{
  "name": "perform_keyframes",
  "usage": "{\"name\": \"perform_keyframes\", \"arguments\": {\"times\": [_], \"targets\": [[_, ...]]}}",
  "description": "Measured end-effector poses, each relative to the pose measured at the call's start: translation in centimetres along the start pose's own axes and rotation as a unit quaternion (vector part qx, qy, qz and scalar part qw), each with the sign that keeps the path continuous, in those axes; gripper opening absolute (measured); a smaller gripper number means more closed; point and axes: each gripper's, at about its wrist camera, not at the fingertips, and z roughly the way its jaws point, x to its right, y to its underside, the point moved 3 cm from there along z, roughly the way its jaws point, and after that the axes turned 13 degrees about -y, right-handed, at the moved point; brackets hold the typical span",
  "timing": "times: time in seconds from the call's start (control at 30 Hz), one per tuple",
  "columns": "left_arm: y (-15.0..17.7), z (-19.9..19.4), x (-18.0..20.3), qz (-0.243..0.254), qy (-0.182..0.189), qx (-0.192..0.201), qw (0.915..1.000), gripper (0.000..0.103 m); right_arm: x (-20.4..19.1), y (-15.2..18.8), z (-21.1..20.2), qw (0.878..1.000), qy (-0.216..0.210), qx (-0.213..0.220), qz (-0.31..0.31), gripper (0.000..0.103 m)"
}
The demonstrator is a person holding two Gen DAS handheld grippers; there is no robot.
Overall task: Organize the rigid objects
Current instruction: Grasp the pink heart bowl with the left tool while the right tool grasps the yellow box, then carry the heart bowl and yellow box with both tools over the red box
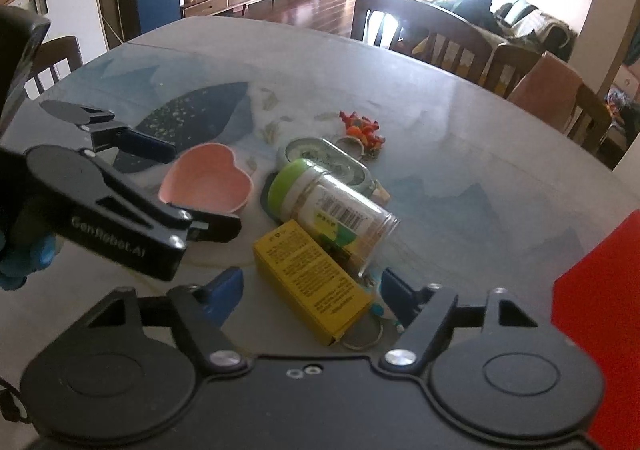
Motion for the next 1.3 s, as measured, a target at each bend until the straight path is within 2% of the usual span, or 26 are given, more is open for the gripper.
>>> {"name": "perform_keyframes", "arguments": {"times": [0.07,0.17,0.4,0.6,0.67,0.83,1.3], "targets": [[0.1,0.2,0.1,0.007,-0.001,0.006,1.0,0.103,-0.1,0.1,0.2,1.0,-0.006,-0.002,-0.002,0.068],[0.0,0.5,0.1,0.008,0.001,0.009,0.9999,0.102,-0.4,0.1,0.4,1.0,-0.011,-0.005,-0.006,0.068],[-0.1,0.9,-0.1,0.008,-0.004,0.019,0.9998,0.102,-1.9,0.4,1.1,0.999,-0.023,-0.012,-0.021,0.051],[0.0,0.9,0.2,0.02,-0.008,0.027,0.9994,0.085,-1.9,0.5,1.6,1.0,-0.022,-0.002,0.006,0.031],[0.0,0.8,0.4,0.026,-0.009,0.031,0.9992,0.078,-1.8,0.5,1.4,0.999,-0.023,0.005,0.026,0.03],[0.0,0.6,0.6,0.031,-0.015,0.031,0.9989,0.078,-1.9,0.4,0.6,0.998,-0.015,0.016,0.061,0.029],[-0.7,-2.4,0.5,-0.01,-0.005,-0.004,0.9999,0.078,-2.2,1.6,-4.9,0.989,-0.027,0.046,0.14,0.029]]}}
